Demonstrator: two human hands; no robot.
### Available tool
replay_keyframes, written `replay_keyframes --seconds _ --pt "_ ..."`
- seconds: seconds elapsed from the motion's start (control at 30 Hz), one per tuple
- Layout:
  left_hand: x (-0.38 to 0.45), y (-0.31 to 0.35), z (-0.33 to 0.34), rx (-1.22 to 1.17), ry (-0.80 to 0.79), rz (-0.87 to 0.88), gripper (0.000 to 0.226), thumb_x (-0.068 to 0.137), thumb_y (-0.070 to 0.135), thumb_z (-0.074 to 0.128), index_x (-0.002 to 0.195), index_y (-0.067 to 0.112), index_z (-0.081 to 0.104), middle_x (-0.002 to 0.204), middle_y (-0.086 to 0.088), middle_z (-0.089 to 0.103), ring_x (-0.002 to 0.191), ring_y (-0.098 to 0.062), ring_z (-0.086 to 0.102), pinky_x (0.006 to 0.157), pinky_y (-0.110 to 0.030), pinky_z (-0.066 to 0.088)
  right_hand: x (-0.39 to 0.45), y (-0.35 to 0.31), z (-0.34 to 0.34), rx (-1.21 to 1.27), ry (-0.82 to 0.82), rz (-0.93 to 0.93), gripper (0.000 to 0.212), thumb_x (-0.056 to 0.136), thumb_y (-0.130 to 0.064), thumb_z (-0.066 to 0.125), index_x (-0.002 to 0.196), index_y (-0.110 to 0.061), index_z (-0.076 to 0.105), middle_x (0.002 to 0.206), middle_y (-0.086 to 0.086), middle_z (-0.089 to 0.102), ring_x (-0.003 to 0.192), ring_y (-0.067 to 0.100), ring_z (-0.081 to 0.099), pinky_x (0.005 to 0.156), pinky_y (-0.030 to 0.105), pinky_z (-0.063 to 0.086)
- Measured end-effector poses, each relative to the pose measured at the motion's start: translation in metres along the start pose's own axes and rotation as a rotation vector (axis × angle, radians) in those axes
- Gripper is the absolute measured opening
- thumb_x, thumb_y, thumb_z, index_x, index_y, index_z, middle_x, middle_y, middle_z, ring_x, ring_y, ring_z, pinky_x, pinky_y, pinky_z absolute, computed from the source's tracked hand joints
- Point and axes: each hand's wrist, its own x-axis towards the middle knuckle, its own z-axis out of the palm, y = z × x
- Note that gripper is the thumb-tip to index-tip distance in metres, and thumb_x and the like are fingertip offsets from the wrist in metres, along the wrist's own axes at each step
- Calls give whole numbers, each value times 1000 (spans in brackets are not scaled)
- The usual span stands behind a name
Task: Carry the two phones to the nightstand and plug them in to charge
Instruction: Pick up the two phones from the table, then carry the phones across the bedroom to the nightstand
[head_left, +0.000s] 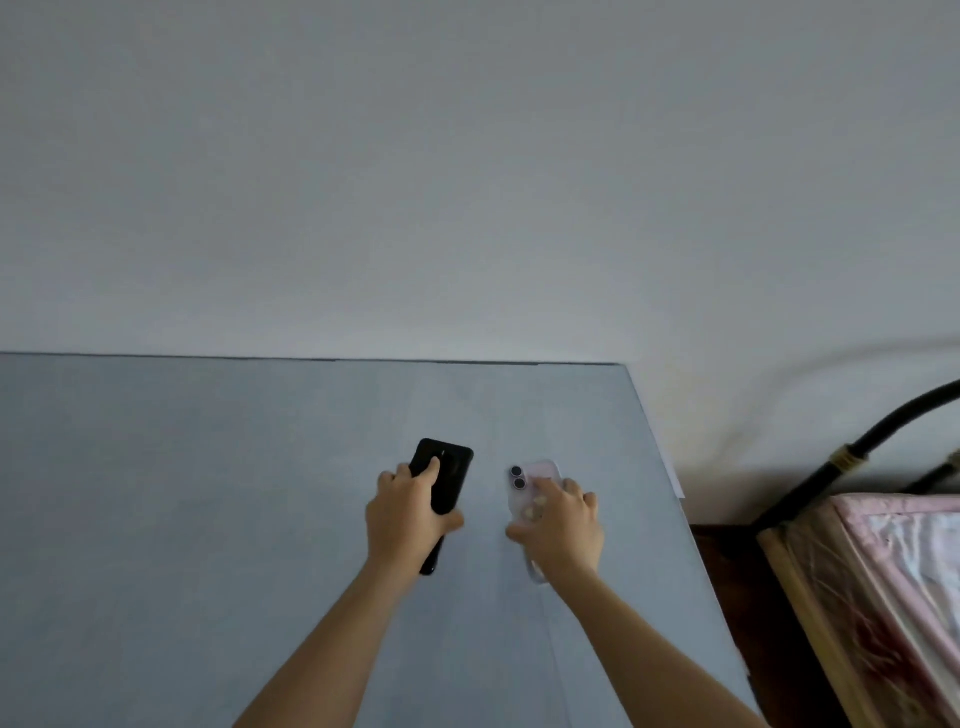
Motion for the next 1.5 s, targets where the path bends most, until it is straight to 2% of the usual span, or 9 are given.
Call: replay_keyframes --seconds 0.17,0.4,0.63,0.77,0.87,1.0,1.23,1.33,1.5 --pt "-6 32 -40 -12 97 75 75 73 42 66 141 26 40 113 -6 58 103 -27 49 67 -31 41 -13 1 -55 31 130 -18 58 64 -34 71 120 -28 56 115 1 53 109 25 43 66 29 39" --pt "-20 78 -76 -85 126 204 75 71 44 66 140 27 43 110 -3 61 102 -26 50 66 -30 40 -45 8 -121 48 295 -8 60 68 -34 70 125 -27 53 118 1 54 110 25 43 66 28 37" --pt "-38 123 -109 -171 157 426 74 68 43 67 138 27 46 105 -3 63 100 -27 51 67 -30 43 -93 18 -178 72 512 84 63 65 -38 72 125 -28 55 117 2 54 107 25 44 68 30 40" --pt "-65 142 -120 -196 135 575 73 68 42 67 137 26 47 105 -4 64 96 -27 51 63 -29 40 -139 27 -193 76 624 162 62 67 -37 72 126 -26 55 116 2 54 109 25 43 66 30 38" --pt "-91 153 -122 -222 100 681 73 68 41 67 137 25 48 104 -5 64 97 -27 52 65 -30 43 -182 34 -199 48 703 220 59 68 -38 72 123 -26 56 116 3 55 108 25 44 66 30 36" --pt "-130 173 -118 -247 51 806 75 67 43 69 137 24 48 101 -6 64 98 -27 53 64 -31 45 -240 52 -204 40 789 325 62 68 -41 73 126 -27 55 119 3 54 111 26 43 75 34 45" --pt "-213 224 -113 -284 -20 1028 76 72 49 71 139 24 45 112 -9 65 103 -30 54 71 -35 46 -342 98 -223 10 926 544 61 65 -43 75 121 -27 57 114 1 56 106 24 44 70 31 43" --pt "-249 251 -114 -305 -51 1132 80 70 52 73 139 25 45 112 -9 66 105 -30 54 73 -37 48 -387 117 -236 0 988 646 63 66 -41 76 124 -28 56 118 0 55 110 25 43 69 29 40" --pt "-327 292 -121 -362 -104 1297 81 68 50 76 139 23 47 108 -10 69 106 -31 57 78 -39 50 -475 148 -254 -34 1101 788 65 64 -41 75 125 -31 56 120 1 55 112 27 43 73 33 46"
